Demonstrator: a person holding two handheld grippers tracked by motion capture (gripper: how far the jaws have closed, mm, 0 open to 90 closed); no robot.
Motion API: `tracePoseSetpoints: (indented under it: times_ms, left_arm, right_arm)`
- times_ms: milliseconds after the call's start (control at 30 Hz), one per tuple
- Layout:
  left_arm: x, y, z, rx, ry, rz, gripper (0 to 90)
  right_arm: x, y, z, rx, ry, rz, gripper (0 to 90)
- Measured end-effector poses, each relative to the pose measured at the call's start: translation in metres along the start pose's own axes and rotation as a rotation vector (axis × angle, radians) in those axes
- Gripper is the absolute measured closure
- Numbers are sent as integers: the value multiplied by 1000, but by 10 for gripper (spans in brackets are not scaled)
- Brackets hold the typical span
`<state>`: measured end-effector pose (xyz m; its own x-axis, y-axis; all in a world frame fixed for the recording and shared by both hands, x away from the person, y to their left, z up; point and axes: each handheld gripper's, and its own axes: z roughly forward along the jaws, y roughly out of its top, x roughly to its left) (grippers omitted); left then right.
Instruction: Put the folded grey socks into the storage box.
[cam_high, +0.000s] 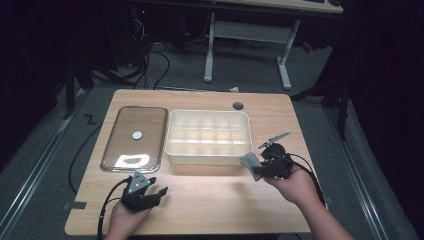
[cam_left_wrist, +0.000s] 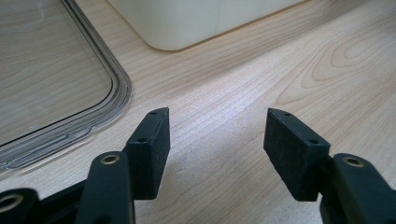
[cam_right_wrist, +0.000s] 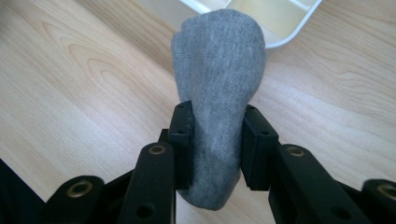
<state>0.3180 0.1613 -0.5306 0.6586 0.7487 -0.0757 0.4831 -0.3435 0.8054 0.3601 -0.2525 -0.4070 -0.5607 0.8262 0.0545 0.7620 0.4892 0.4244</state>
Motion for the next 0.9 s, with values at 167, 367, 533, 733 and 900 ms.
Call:
tracePoseSetpoints:
  times_ms: [167,367,533,733,900]
  left_arm:
    - [0,0,0,3,-1,1,416]
    - [0,0,0,2,-7,0,416]
    - [1,0,-1,1,-8,2,415]
    - [1,0,-2,-5,-15,-5,415]
    - [1,0,-2,-5,-16,-4,415]
  right_arm:
    - [-3,16,-1,16,-23,-18,700]
    - [-4,34,3,46,-27,-8,700]
    - [-6,47,8,71,-37,-16,700]
    - [-10,59,13,90,-34,-11,700]
    - [-14,71,19,117,-20,4,701]
